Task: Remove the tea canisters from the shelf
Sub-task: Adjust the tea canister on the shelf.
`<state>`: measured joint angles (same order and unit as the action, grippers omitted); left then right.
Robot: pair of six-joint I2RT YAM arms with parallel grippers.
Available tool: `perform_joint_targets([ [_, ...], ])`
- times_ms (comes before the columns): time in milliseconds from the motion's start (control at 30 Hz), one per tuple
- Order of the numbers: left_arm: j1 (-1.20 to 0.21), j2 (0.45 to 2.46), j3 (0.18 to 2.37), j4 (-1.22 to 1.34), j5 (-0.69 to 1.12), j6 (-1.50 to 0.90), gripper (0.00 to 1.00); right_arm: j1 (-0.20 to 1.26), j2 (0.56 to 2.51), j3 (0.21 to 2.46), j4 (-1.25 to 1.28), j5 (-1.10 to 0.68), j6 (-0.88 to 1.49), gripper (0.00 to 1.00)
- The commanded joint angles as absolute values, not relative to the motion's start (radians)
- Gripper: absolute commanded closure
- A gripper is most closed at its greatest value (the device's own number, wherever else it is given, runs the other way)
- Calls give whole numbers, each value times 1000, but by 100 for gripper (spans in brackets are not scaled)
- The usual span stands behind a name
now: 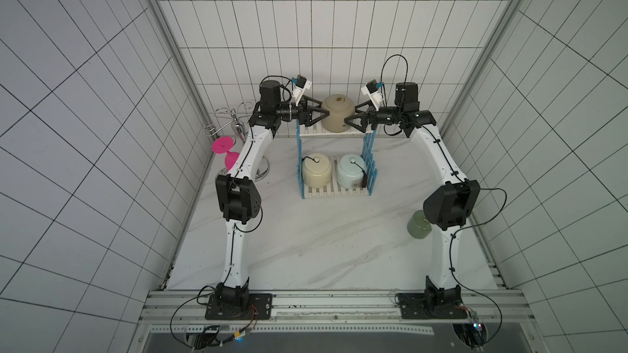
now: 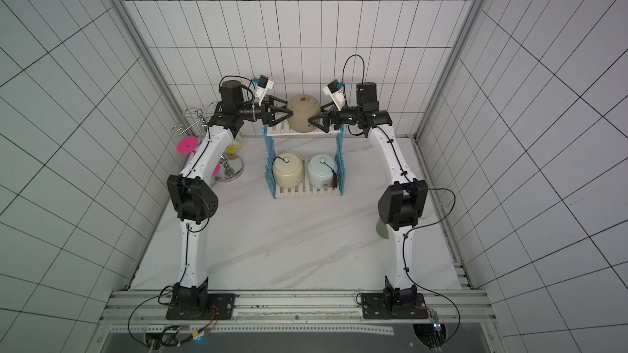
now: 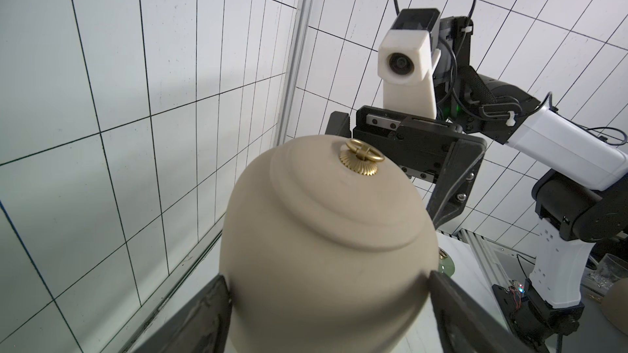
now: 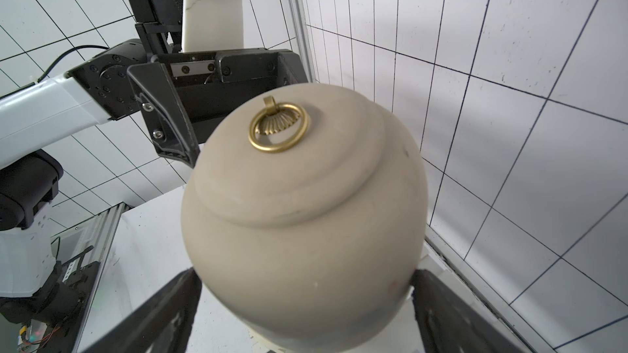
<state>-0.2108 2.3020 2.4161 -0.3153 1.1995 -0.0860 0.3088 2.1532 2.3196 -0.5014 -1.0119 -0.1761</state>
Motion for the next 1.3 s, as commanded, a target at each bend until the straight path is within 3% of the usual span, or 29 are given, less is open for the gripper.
perform_joint_targets([
  [0, -265, 2312, 2426, -322, 1247, -84, 12, 330, 2186, 2334, -480, -1017, -176, 1],
  [367, -309, 2270, 2383, -394, 1227, -20, 4, 348, 2137, 2326, -492, -1024, -181, 5],
  [900, -356, 2171, 2287, -322, 1229, -74, 7, 370, 2044, 2240, -480, -1007, -201, 5],
  [1267, -309, 2190, 2266, -298, 1159, -69, 4, 369, 2062, 2194, -472, -922, -233, 5],
])
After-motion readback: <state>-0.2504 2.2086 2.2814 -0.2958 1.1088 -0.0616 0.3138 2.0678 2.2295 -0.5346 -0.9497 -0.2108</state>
